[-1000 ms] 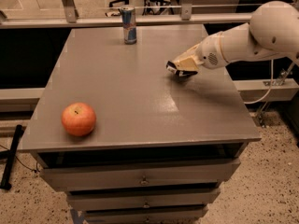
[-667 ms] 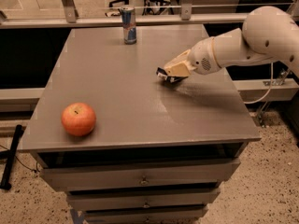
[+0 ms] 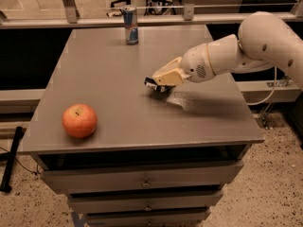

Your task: Move rxbar blueberry near apple

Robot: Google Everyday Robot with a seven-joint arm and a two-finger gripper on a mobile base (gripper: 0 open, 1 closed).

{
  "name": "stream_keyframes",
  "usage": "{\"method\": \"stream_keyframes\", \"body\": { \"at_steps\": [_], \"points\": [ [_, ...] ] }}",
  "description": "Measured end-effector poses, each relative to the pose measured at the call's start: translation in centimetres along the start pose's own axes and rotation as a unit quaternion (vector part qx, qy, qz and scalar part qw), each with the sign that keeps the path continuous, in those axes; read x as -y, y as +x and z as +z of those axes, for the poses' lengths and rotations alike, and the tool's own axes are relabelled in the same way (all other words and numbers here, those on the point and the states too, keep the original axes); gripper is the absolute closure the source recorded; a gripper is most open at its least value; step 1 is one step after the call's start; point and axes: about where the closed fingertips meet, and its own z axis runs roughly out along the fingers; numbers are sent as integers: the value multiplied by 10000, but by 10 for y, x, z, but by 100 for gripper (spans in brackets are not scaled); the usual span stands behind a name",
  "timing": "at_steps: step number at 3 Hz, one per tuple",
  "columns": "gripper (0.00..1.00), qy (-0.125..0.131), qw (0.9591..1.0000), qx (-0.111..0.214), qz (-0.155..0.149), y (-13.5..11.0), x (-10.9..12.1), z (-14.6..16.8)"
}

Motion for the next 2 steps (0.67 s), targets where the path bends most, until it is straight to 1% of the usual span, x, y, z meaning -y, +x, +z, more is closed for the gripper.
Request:
{"method": "stream_keyframes", "body": {
  "at_steps": [1,2],
  "points": [
    [100,-337,9993,168,-87,-12,-29,2],
    [100,-727,9968,285,-181,-24,-62,13]
  ]
}}
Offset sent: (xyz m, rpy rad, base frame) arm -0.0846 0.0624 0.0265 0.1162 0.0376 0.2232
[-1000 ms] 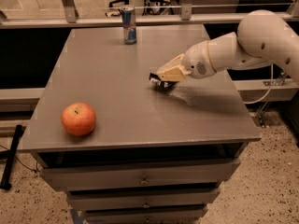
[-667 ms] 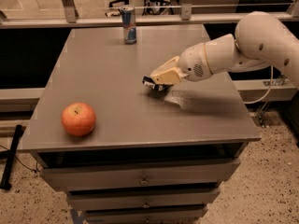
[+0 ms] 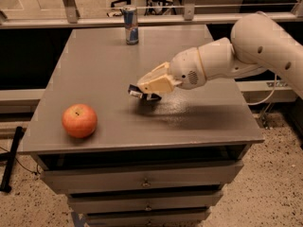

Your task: Move rxbar blueberry near apple

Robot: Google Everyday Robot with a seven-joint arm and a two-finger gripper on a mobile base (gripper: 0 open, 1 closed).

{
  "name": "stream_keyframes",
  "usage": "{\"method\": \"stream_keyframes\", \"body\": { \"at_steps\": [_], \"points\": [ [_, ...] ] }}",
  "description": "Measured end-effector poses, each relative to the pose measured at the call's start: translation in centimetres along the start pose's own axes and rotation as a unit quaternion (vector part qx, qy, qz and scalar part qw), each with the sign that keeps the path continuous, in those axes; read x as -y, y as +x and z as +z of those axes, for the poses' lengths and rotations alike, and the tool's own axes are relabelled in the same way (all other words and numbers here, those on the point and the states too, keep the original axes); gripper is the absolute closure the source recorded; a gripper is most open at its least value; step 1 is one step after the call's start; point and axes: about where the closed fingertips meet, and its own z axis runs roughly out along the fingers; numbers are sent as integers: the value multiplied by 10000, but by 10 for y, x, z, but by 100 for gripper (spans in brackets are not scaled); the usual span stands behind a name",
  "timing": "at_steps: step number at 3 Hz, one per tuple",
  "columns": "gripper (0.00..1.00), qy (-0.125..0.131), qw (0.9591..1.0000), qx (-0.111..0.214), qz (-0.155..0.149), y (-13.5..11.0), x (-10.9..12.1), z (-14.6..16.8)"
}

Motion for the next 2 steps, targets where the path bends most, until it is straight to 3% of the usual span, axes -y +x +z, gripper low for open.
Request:
{"method": "stream_keyframes", "body": {
  "at_steps": [2],
  "points": [
    [100,-685,9976,-11,-139,-10,-46,49]
  ]
}}
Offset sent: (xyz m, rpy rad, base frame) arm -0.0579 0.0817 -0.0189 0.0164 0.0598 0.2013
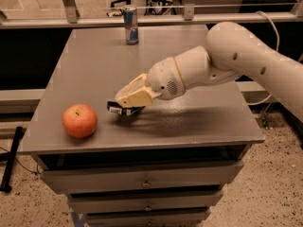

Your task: Move rxbar blueberry near apple

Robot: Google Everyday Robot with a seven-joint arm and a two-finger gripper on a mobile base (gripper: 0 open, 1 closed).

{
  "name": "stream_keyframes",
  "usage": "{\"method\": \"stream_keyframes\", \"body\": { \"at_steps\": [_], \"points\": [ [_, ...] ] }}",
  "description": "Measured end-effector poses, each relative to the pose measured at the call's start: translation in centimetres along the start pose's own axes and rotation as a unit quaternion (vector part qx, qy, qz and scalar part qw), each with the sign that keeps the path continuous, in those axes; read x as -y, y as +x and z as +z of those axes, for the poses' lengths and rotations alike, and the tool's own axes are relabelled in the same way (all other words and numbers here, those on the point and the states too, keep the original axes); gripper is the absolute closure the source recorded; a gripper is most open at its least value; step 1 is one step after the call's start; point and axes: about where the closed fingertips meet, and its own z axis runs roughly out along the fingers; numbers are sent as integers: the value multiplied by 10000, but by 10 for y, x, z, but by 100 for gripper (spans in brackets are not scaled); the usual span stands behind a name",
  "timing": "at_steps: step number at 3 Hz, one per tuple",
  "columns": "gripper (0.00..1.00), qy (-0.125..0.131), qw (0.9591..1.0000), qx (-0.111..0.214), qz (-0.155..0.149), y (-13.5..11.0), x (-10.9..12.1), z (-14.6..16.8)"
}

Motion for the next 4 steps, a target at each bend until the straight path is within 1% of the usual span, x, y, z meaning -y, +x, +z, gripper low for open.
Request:
{"method": "stream_keyframes", "body": {
  "at_steps": [1,2,3,4],
  "points": [
    [100,-210,9998,-57,-26,1,-10,18],
    [87,-262,9995,-148,-38,3,-13,24],
    [64,-135,9995,-265,-73,8,-8,19],
    [41,260,9985,-449,-177,13,11,-6]
  ]
}}
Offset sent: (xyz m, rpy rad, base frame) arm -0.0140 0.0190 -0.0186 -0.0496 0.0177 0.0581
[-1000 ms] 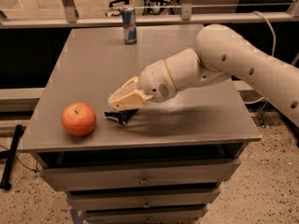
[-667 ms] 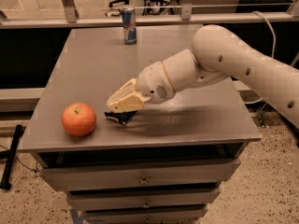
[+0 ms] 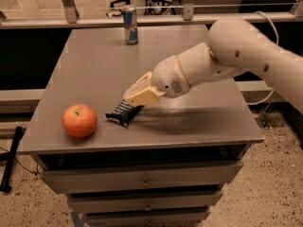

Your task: Move rxbar blueberry near apple

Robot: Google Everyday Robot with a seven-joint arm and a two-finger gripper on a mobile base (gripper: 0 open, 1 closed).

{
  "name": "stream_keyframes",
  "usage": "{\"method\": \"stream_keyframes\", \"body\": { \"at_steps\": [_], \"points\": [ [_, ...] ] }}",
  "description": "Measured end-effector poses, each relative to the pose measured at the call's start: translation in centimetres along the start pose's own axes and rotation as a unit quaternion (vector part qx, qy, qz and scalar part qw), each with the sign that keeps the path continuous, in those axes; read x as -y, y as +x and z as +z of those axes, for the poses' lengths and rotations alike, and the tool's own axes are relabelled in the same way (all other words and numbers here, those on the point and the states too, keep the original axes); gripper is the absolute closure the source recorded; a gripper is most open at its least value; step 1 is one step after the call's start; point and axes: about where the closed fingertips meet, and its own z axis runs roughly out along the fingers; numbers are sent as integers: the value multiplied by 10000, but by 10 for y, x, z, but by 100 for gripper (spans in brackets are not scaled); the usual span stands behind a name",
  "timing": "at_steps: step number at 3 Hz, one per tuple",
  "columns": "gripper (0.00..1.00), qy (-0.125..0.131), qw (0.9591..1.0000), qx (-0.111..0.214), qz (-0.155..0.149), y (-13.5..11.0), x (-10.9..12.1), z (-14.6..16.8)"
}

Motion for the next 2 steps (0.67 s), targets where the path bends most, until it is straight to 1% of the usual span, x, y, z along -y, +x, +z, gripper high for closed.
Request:
{"method": "stream_keyframes", "body": {
  "at_steps": [1,2],
  "points": [
    [18,604,9980,-156,-117,13,34,-44],
    [0,1101,9934,-251,-190,24,67,-88]
  ]
}}
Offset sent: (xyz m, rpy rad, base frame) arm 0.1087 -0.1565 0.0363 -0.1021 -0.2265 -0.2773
